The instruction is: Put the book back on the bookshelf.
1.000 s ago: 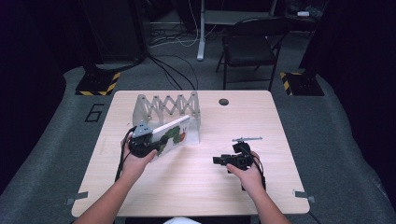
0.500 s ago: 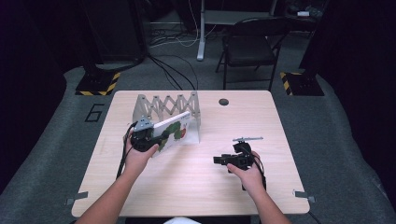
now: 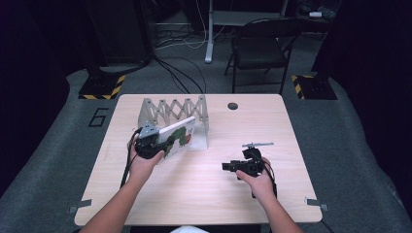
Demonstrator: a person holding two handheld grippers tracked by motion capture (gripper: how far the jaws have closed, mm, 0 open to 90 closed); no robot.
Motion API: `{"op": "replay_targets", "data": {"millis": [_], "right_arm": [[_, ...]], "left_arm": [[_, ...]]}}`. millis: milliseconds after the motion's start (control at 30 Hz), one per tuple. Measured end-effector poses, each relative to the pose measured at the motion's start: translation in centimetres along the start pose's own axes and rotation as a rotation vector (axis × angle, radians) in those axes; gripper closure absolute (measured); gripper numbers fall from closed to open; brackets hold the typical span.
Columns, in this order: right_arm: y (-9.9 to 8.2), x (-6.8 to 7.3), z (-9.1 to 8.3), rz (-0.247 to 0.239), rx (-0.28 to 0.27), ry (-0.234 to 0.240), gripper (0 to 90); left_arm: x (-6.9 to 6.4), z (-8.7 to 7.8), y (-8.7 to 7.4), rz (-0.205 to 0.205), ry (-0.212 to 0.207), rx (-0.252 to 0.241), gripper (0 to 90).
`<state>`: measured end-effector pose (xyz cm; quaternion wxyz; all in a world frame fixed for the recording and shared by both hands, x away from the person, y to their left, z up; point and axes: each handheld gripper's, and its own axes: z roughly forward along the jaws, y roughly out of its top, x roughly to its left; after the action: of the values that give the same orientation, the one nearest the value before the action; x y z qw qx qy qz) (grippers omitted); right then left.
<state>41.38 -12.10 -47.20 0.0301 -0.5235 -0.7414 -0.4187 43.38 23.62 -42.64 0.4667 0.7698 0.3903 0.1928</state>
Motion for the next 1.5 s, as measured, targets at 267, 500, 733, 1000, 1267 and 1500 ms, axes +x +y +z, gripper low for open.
{"op": "replay_targets", "data": {"millis": [267,500,733,1000,1267,1500], "right_arm": [[0.0,0.0,0.0,-0.001,-0.003,0.002,48.4],[0.0,0.1,0.0,0.0,-0.002,-0.001,48.4],[0.0,0.0,0.1,-0.004,-0.001,0.0,48.4],[0.0,0.1,0.2,-0.005,0.003,-0.002,48.4],[0.0,0.1,0.3,0.001,0.006,0.0,48.4],[0.0,0.2,0.4,0.002,0.009,0.002,48.4]], "left_arm": [[-0.3,-2.0,0.5,0.013,0.004,-0.02,75.5],[-0.2,-4.6,0.7,0.027,0.024,-0.038,75.5],[0.4,-6.8,0.0,0.011,0.048,-0.059,75.5],[1.3,-8.4,-0.8,-0.027,0.088,-0.065,75.5],[2.1,-9.3,-1.6,-0.078,0.133,-0.076,75.5],[2.1,-9.1,-1.8,-0.108,0.181,-0.082,75.5]]}}
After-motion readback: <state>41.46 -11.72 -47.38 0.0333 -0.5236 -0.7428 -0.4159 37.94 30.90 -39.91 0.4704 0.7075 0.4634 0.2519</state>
